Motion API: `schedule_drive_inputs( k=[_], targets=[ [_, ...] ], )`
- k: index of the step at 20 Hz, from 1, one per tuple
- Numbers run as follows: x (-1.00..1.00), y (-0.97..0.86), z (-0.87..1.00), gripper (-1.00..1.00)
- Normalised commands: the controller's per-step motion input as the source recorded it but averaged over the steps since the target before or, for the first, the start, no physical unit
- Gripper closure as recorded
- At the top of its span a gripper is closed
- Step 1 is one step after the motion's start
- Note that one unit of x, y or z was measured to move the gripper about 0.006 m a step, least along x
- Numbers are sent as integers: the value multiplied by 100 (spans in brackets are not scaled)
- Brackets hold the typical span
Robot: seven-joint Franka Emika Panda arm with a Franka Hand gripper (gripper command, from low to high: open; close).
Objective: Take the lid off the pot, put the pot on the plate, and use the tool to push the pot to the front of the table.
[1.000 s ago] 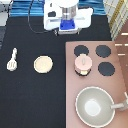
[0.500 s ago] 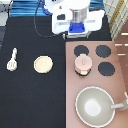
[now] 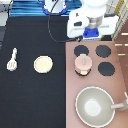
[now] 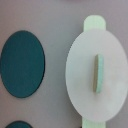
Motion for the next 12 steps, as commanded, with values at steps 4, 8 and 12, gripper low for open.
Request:
schedule_drive_inputs(
  k=[4,8,12],
  targets=[
    [52,0,-49,-100],
    [30,12,-38,-100],
    [13,23,-32,-100]
  ],
)
